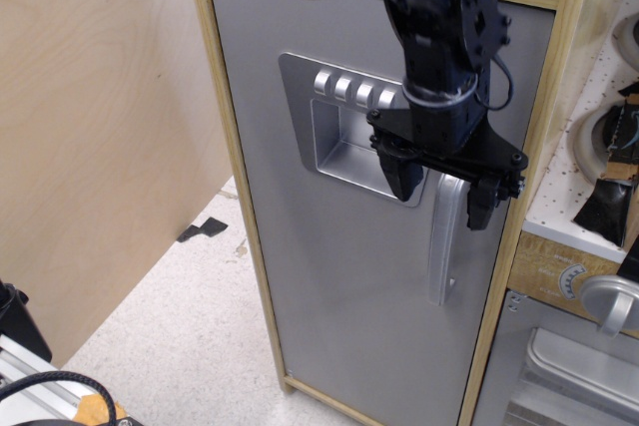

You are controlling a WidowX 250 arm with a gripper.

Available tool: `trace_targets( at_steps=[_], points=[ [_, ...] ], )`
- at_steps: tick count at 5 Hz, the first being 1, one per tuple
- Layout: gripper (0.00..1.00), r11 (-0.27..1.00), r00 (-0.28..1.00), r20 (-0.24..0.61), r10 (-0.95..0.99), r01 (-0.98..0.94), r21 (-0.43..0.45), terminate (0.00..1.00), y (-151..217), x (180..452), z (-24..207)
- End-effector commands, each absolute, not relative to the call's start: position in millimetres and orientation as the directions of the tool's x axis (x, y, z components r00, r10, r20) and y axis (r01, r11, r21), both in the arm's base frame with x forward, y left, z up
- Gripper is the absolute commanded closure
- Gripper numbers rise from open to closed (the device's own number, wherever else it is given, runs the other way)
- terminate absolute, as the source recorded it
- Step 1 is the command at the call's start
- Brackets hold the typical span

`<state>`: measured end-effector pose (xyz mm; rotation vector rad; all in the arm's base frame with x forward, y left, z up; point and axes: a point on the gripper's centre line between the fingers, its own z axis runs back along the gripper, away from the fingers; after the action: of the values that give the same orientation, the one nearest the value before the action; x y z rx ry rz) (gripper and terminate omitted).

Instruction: Open fridge

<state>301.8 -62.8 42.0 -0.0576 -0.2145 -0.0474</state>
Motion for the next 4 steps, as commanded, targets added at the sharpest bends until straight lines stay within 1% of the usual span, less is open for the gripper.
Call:
trace_targets(
  at_steps=[1, 2, 3, 4],
  points=[
    [0.0, 0.997, 0.945, 0.327, 0.009, 0.017, -0.074, 0.0, -51.4, 353.6, 34.8],
    [0.0, 0.996, 0.937, 0.347, 0.043, -0.012, -0.091, 0.0, -49.9, 357.0, 26.1],
    [0.0, 0.994, 0.914, 0.394, 0.096, -0.066, -0.088, 0.0, -56.8, 352.9, 15.8],
    [1.0, 0.995, 0.894, 0.437, 0.099, -0.085, -0.05, 0.0, -58.7, 352.2, 17.2]
  ],
)
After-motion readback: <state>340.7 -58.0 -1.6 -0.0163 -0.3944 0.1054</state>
